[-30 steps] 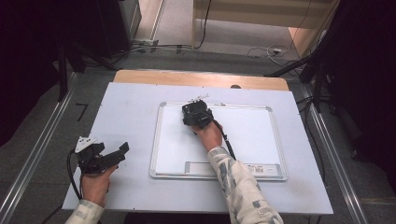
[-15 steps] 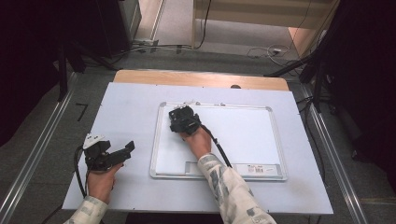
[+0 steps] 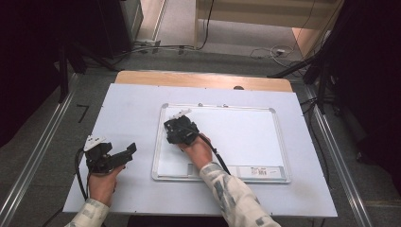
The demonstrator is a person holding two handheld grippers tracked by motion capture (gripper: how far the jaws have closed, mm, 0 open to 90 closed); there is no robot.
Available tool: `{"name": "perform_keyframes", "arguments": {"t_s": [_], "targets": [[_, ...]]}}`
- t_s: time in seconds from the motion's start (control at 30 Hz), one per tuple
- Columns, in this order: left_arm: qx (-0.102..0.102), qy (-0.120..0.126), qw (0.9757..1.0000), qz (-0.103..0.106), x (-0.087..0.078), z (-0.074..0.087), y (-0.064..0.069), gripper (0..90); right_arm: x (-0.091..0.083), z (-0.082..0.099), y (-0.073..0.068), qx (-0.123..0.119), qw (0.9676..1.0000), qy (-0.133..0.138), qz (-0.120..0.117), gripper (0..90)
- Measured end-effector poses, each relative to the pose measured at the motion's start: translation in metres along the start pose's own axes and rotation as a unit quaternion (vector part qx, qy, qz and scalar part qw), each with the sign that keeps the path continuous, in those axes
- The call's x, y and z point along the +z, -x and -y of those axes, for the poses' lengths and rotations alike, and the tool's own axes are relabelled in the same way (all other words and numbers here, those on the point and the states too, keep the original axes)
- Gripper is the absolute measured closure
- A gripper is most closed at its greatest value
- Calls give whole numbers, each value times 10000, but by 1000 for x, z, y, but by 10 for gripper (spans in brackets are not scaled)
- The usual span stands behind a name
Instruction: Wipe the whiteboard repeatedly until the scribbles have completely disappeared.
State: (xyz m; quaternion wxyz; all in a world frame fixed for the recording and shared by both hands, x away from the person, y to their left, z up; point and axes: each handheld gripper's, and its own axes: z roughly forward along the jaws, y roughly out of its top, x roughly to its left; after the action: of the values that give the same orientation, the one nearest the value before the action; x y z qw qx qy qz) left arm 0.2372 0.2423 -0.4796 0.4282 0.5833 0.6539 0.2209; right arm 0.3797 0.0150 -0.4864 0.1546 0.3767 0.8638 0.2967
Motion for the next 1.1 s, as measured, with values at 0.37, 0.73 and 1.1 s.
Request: {"name": "perform_keyframes", "arguments": {"t_s": [0.37,0.73,1.1], "targets": [[-101,17,9999,-4,-4,1,-7,61,25,-34,18,447,9983,-77,354,373],[-33,37,10000,26,-7,2,-4,62,10,-11,15,374,9989,16,267,372],[-31,-3,10000,12,-5,2,-5,61,15,-17,36,598,9972,18,442,372]]}}
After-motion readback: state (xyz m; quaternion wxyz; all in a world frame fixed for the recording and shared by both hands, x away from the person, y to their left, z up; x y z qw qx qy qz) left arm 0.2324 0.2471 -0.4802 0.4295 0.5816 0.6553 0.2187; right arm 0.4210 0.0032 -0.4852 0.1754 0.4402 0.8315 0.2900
